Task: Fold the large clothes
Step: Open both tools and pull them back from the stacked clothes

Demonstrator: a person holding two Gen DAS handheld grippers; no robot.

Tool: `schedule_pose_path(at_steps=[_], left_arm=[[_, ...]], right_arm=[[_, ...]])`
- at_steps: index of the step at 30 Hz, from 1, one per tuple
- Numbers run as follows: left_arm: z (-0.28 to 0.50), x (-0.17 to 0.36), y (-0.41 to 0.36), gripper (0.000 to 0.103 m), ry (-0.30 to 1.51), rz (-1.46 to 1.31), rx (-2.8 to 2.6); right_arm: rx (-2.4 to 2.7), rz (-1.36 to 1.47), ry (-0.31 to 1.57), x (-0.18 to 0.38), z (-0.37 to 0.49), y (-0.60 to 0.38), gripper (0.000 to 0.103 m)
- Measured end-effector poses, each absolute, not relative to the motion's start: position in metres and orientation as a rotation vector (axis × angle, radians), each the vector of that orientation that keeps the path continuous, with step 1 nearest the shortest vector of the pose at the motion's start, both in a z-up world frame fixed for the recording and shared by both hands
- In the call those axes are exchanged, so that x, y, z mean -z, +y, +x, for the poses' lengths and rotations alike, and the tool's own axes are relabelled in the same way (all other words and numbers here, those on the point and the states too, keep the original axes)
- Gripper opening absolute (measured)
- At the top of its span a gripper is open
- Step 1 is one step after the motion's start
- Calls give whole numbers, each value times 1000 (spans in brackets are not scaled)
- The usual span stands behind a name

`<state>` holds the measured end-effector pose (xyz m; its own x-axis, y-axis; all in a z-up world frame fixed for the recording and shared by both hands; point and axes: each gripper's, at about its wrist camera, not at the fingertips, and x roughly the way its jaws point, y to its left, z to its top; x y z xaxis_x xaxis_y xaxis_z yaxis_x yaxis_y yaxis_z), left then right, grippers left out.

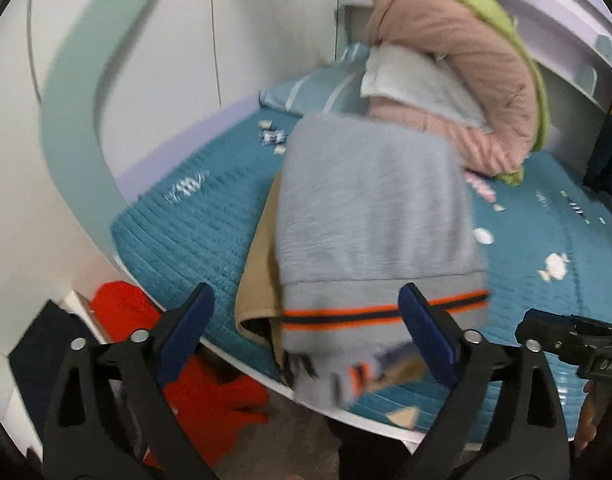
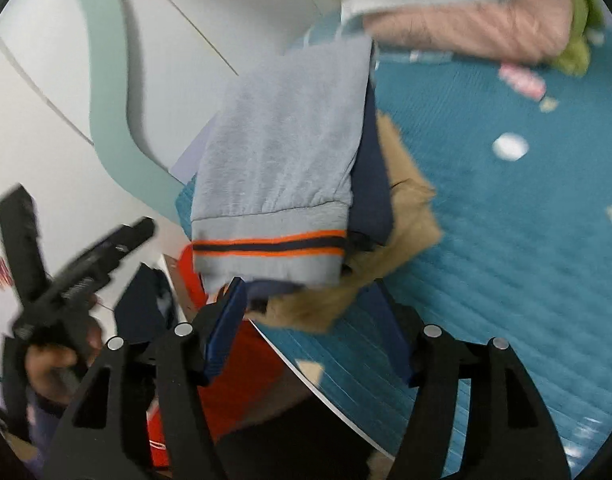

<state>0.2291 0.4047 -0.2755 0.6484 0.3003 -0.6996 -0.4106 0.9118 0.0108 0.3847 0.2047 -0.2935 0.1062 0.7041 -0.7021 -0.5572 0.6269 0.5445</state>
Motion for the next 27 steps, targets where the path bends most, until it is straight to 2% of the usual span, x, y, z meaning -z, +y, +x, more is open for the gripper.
schedule_pose_path(at_steps=[1, 3, 4, 5, 12, 19, 27], left_arm=[[223, 266, 393, 95, 753, -141, -410], [207, 242, 360, 96, 722, -104, -438], [201, 230, 342, 98, 704, -104, -432], [193, 223, 331, 98, 693, -110, -432], [134, 150, 243, 98, 578, -86, -401], [72, 91, 166, 98, 445, -46, -346], [26, 50, 111, 98, 319, -20, -305]], right_arm=[[-926, 146, 1115, 283, 378, 195, 72], [-891, 134, 1049, 252, 361, 166, 78], [-875, 115, 1029, 240, 350, 166, 88], [-857, 86, 1012, 229, 344, 157, 90], [-765, -1, 849, 144, 275, 79, 92], [-716, 25, 676, 73, 202, 5, 94], [-613, -9, 412, 5, 125, -44, 95]])
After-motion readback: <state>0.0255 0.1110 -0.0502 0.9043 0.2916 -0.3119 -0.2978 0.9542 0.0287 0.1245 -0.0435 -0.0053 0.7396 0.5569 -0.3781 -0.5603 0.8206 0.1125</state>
